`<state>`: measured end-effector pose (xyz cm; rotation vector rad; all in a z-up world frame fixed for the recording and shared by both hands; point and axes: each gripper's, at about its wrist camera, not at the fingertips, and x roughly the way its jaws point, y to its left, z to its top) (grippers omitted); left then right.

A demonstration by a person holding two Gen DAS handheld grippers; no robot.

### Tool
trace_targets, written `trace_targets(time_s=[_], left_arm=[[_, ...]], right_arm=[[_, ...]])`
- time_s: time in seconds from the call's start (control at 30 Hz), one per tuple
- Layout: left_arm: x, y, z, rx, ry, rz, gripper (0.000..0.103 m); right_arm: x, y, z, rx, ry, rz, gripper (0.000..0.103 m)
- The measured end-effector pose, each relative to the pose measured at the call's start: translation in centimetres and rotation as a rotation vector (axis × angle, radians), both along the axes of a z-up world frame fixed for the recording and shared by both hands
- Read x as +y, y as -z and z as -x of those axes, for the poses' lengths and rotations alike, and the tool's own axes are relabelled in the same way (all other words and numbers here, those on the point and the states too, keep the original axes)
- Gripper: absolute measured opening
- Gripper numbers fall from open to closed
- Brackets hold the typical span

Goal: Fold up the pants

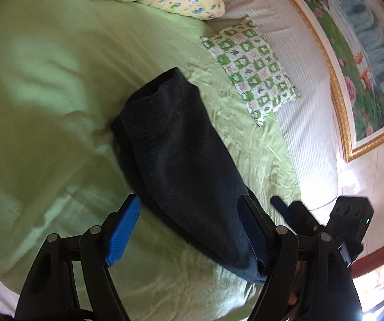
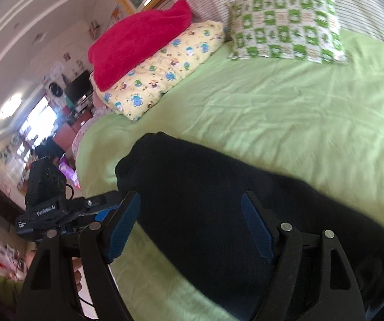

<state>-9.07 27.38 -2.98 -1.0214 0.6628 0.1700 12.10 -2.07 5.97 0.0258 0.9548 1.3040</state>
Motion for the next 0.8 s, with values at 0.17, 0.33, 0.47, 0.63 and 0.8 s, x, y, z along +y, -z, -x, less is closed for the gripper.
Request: trace_targets(time_s=[0.17, 0.33, 0.47, 0.63, 0.8], left_arm=[[0.5, 1.1, -0.3, 0.029, -0.030, 0.020, 0.076], [1.0, 1.7, -0.9, 0.021, -0.046, 0.047, 0.076], [1.6, 1.9, -1.9, 0.008, -0.061, 0.059, 0.076], [1.8, 2.0, -2.9, -0.002, -0.067, 0.036, 0.073], [1.9, 2.3, -3.4, 0.011, -0.053, 0.006, 0.043]], right_arm=[[3.7, -0.7, -0.7, -0.066, -0.105, 0.035, 0.078], [8.3, -0.7, -1.6, -0.102, -0.269, 0.086, 0.078], [12.1, -0.4, -3.2, -0.052, -0.373, 0.095, 0.078], [17.4, 0.5, -3.5, -0.025, -0.535, 0.168, 0.060], [21.3, 2.5, -2.4, -0.042, -0.654, 0.271, 0.045]])
